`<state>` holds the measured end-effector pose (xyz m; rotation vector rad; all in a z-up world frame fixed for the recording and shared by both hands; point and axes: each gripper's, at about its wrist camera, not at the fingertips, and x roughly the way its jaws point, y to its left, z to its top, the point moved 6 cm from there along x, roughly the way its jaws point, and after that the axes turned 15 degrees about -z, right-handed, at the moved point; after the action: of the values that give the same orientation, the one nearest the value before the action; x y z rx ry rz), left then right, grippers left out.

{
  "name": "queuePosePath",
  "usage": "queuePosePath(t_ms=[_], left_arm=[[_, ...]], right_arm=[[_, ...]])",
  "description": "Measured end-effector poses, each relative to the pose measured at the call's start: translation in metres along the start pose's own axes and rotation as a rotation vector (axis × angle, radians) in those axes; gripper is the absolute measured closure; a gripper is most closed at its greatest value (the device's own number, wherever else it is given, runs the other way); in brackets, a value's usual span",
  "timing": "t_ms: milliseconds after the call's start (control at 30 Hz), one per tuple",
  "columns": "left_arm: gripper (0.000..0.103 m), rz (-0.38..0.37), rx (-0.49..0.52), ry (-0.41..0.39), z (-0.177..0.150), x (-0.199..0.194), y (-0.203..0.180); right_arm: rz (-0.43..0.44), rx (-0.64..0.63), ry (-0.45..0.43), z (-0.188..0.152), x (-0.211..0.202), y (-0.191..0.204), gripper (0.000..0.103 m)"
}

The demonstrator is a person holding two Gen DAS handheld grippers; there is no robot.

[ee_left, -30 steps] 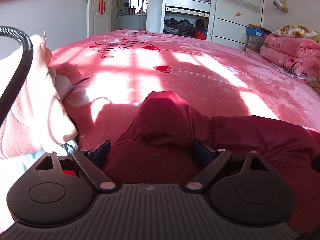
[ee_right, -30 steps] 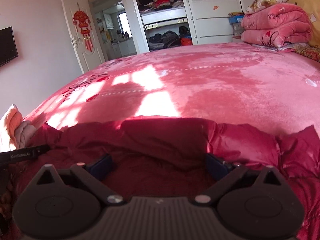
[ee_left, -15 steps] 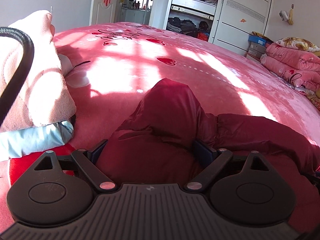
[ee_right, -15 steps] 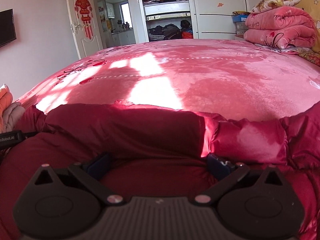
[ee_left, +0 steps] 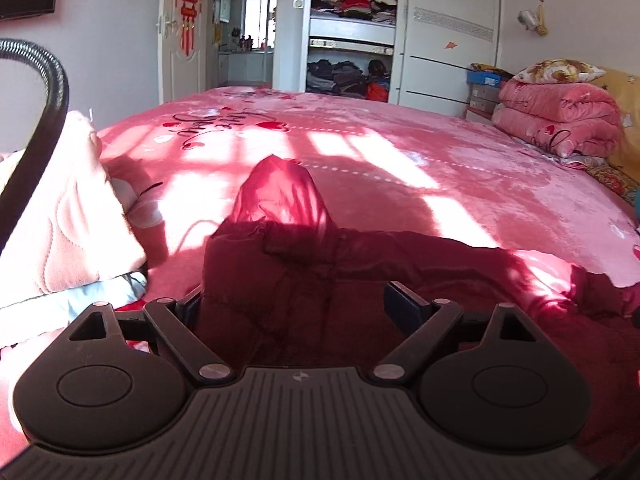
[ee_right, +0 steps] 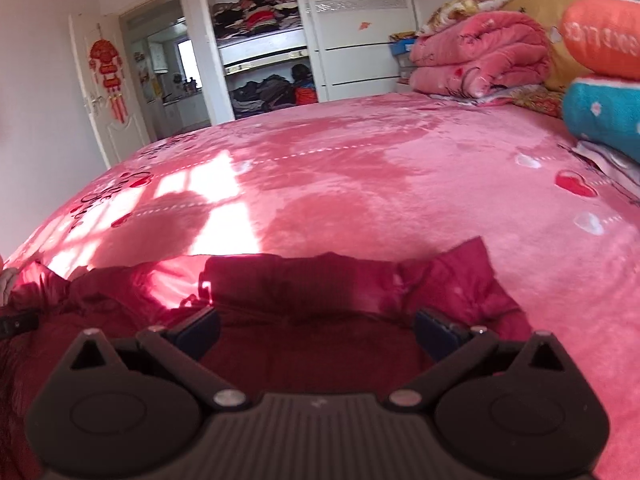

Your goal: Fold large clothes

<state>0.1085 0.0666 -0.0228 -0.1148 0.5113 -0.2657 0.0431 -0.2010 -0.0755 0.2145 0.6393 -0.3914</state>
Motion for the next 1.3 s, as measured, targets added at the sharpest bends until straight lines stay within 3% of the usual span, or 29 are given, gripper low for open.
queuePosePath(t_ms=[267, 467, 600, 900, 1100, 1300], left_arm=[[0.0, -0.099, 0.12, 0.036, -0.03, -0.018, -0.074], [0.0, -0.034, 0.151, 0.06, -0.05, -0.016, -0.074], [0.0, 0.016, 0.158, 0.048, -0.044, -0.026, -0.073], [0.0, 0.083, 0.176, -0.012, -0.019, -0.079, -0.045], [0.0, 0.1, 0.071, 0.023, -0.006, -0.099, 0.004], [0.0, 0.064, -0.093, 0.057, 0.002, -0.097, 0.057]], right_arm=[[-0.036, 0.052, 0.081, -0.016, -0.01, -0.044, 0.001], [-0.027, 0.038, 0.128, -0.031, -0.005, -0.049, 0.001], [-0.024, 0.034, 0.138, -0.042, 0.006, -0.048, 0.0], [-0.019, 0.059, 0.12, -0.038, 0.0, -0.054, 0.001], [0.032, 0.262, 0.106, -0.019, -0.024, -0.097, 0.001], [0.086, 0.51, 0.213, -0.028, -0.023, -0.154, 0.001]])
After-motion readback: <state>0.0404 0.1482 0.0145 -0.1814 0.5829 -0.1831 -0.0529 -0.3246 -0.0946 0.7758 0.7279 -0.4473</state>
